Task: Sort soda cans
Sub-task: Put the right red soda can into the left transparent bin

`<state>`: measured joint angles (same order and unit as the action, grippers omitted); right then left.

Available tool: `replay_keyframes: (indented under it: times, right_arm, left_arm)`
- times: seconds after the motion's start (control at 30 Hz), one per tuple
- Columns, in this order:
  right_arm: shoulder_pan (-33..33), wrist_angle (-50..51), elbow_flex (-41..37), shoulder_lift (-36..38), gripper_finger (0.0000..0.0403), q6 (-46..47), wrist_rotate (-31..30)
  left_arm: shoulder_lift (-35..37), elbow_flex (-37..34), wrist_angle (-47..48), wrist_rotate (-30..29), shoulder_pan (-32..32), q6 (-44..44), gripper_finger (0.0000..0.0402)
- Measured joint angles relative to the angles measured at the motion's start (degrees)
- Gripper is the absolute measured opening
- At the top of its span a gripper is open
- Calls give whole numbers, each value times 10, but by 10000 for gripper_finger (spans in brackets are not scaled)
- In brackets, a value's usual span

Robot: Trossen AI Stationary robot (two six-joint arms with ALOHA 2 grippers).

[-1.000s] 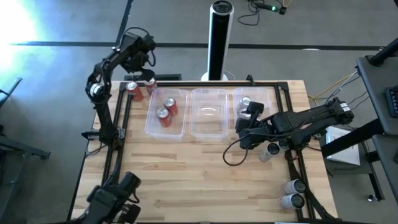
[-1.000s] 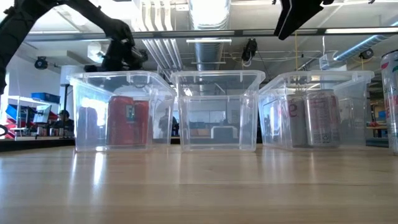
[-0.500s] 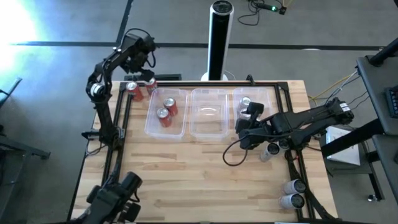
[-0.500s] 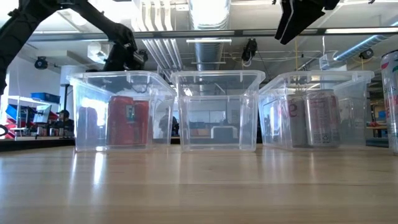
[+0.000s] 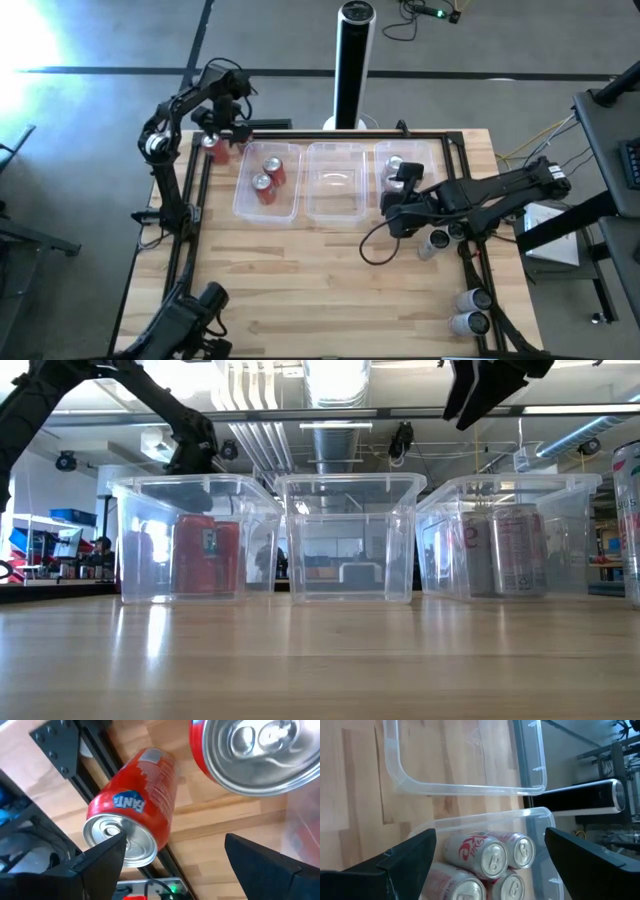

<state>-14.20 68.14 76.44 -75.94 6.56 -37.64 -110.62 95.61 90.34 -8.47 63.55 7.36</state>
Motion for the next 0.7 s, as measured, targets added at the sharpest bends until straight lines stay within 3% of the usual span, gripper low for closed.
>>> replay_keyframes:
  times: [0.2, 0.43, 0.7]
  right_arm:
    - [3, 0, -1, 22, 368, -7, 0]
    - [6, -20, -8, 47, 368, -28, 0]
    - [17, -33, -18, 57, 368, -28, 1]
  left_arm:
    - [8, 3, -4, 4, 0, 57, 336]
    - [18, 34, -50, 5, -6, 42, 337]
    - [20, 74, -110, 76, -22, 22, 340]
